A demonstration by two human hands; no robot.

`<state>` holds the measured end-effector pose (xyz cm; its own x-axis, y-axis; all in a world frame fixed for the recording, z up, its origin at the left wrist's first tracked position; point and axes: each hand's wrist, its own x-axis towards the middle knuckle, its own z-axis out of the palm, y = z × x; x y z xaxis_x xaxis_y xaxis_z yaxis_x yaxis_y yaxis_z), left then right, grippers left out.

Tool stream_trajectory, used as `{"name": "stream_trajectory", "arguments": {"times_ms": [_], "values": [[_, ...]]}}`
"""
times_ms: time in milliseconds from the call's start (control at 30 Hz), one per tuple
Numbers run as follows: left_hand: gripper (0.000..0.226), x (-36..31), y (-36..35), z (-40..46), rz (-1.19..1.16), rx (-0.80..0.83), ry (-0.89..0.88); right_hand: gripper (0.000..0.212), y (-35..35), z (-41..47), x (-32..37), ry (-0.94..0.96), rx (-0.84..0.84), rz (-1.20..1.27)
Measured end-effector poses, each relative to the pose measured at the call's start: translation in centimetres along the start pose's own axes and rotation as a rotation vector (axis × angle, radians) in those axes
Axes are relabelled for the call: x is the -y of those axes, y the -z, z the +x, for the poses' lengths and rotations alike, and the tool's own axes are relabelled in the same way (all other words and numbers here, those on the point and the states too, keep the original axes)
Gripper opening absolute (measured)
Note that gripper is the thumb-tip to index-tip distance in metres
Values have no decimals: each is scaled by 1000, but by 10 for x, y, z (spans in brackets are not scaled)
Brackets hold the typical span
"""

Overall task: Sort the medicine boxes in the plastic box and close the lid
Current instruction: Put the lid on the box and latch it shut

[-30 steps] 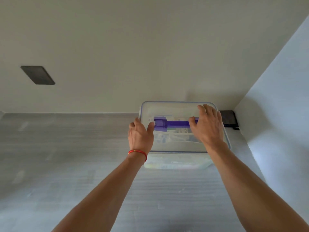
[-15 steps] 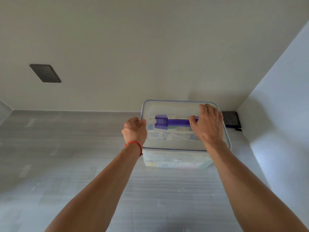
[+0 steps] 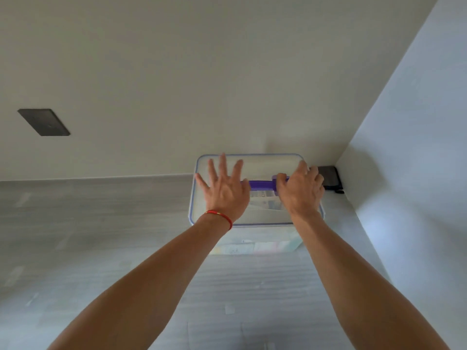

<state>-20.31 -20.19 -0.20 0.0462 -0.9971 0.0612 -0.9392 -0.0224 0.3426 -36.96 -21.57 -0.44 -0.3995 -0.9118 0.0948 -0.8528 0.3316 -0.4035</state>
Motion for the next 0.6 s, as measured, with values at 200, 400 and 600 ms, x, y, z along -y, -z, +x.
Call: {"name": "stream_trajectory", "arguments": {"times_ms": [200, 400, 600], "values": [[63, -16, -28, 4, 236, 129, -209, 75, 5, 8, -45, -184, 191, 227], [63, -18, -32, 4, 271, 85, -194, 71, 11, 6, -74, -205, 277, 611], [64, -20, -31, 5, 299, 91, -204, 35, 7, 2, -85, -179, 295, 848]]}}
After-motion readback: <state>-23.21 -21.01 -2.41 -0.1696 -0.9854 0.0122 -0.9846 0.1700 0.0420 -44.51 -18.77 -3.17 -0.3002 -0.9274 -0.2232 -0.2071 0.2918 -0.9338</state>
